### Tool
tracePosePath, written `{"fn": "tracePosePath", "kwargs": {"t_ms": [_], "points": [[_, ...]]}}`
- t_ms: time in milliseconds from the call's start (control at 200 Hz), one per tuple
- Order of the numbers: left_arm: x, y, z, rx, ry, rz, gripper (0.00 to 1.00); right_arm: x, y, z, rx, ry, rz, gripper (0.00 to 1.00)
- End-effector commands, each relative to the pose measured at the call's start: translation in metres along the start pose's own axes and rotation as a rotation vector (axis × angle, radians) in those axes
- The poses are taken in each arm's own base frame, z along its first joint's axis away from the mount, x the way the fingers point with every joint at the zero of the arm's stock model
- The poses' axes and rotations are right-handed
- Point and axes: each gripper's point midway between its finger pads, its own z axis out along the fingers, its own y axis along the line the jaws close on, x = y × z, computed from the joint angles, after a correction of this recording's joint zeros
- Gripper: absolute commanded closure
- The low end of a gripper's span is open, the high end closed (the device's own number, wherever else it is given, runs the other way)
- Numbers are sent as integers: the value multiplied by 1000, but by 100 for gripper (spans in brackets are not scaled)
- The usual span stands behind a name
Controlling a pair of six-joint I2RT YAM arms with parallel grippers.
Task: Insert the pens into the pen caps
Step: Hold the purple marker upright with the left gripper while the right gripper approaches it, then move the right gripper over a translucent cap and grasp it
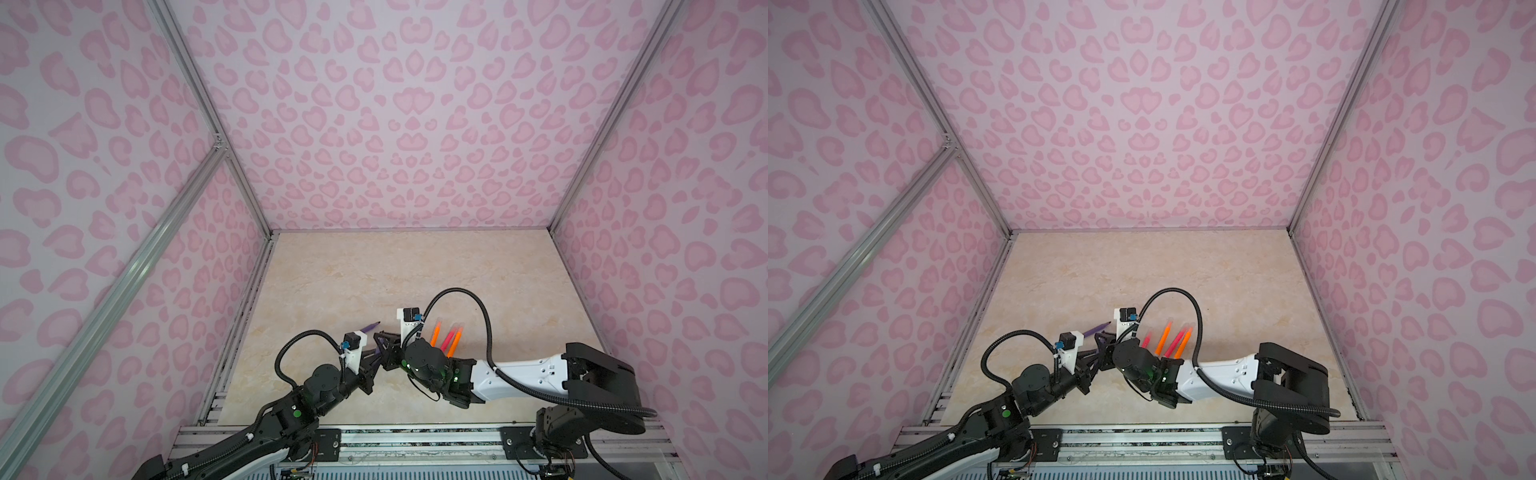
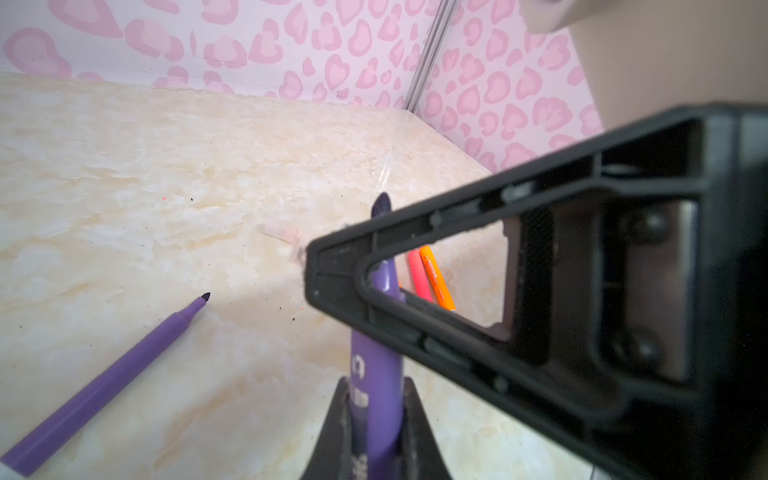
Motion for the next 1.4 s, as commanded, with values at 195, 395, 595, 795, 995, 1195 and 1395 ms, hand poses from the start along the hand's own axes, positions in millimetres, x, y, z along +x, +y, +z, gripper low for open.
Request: {"fn": "tracePosePath", "kwargs": {"t_ms": [195,395,595,795,995,1195,1395], "points": [[-18,15,-2,-97,-77,-32,97,0,-9,-3,36,-5,-38,52],[-15,54,-6,-324,-61,-80,97,-14,-29,-19,133,-57,-60,43],[-7,84,-6,-438,-21,-170,97,-29,-69,-37,266,-157,-53,46],[-9,79,-6,-404,-19,-165,97,-36,-123,-20,510,-92,-97,48],[-7,73,-7,-374,1,-147,97,-28,-172,22,687,148,-123,51],[-7,73,-5,-371,9,-140,97,-26,-200,41,776,223,-159,51],[-6,73,-3,-376,17,-136,97,-18,-216,54,783,273,-135,51]]}}
